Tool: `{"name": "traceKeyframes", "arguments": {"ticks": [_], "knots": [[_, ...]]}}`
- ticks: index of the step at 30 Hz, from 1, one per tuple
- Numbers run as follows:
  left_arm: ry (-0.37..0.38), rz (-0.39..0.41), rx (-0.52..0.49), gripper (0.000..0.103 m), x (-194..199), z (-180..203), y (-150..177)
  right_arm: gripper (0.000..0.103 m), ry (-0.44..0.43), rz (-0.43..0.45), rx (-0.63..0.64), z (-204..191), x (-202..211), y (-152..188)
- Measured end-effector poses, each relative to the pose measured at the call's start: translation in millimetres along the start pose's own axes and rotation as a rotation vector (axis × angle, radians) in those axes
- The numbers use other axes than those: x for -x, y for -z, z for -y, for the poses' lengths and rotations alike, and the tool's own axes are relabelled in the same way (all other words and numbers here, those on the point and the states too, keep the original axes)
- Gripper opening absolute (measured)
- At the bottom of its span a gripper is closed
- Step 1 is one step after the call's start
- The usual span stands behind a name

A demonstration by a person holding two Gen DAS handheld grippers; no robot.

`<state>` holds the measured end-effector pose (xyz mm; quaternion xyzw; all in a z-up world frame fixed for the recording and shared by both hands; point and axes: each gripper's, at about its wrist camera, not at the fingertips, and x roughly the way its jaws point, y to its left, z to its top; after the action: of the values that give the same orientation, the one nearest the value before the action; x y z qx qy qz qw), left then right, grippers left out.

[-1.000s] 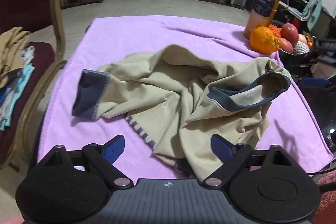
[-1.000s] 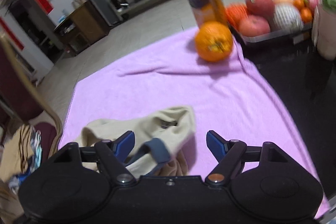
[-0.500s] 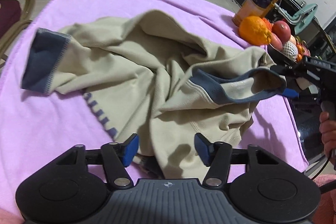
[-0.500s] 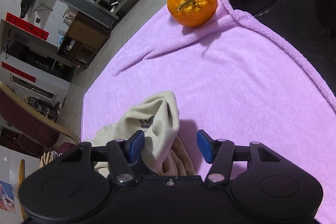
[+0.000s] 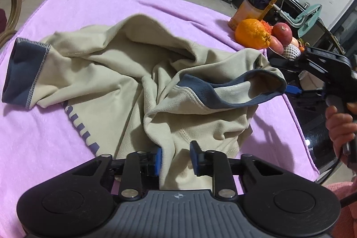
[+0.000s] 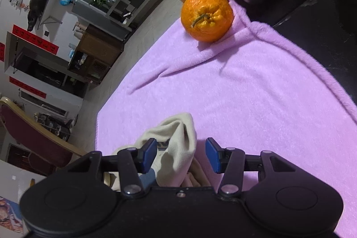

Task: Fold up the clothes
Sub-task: 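Lower both grippers onto the beige shirt and close on its fabric, then lift the shirt with both grippers and shake it out above the towel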

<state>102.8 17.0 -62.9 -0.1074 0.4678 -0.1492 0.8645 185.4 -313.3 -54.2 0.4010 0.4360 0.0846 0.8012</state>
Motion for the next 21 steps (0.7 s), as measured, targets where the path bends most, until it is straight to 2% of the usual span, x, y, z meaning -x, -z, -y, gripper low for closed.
{"name": "traceKeyframes", "arguments": {"ticks": [1, 5, 6, 7, 9, 13, 17, 21], "knots": [[-0.015, 0.005, -0.017, 0.005, -0.2, 2.0, 1.6, 0.048, 0.006, -0.007, -0.006, 1.6, -4.3, -1.4], [-0.102, 0.066, -0.119, 0.003, 8.8, 13.3, 10.9, 0.046, 0.036, 0.015, 0.0, 3.0, -16.8, -2.6], [-0.137, 0.097, -0.146, 0.003, 15.8, 16.4, 13.4, 0.022, 0.036, 0.04, 0.009, 0.8, -15.0, -1.8], [-0.16, 0.129, -0.156, 0.002, 25.7, 17.4, 14.7, 0.005, 0.036, 0.066, 0.019, -1.4, -13.1, -0.9], [-0.199, 0.203, -0.163, 0.002, 49.3, 17.3, 15.5, 0.004, 0.021, 0.135, 0.046, -13.4, 3.5, 4.1], [-0.279, 0.354, -0.155, 0.002, 100.9, 15.8, 8.5, 0.004, -0.087, 0.218, 0.076, -48.5, 52.0, 13.7], [-0.295, 0.524, -0.131, 0.003, 166.5, 13.5, -3.8, 0.004, -0.221, 0.282, 0.058, -87.1, 112.2, 19.5], [-0.305, 0.719, -0.153, 0.003, 243.1, 22.6, -18.0, 0.004, -0.336, 0.357, 0.13, -132.9, 177.1, 35.3]]}}
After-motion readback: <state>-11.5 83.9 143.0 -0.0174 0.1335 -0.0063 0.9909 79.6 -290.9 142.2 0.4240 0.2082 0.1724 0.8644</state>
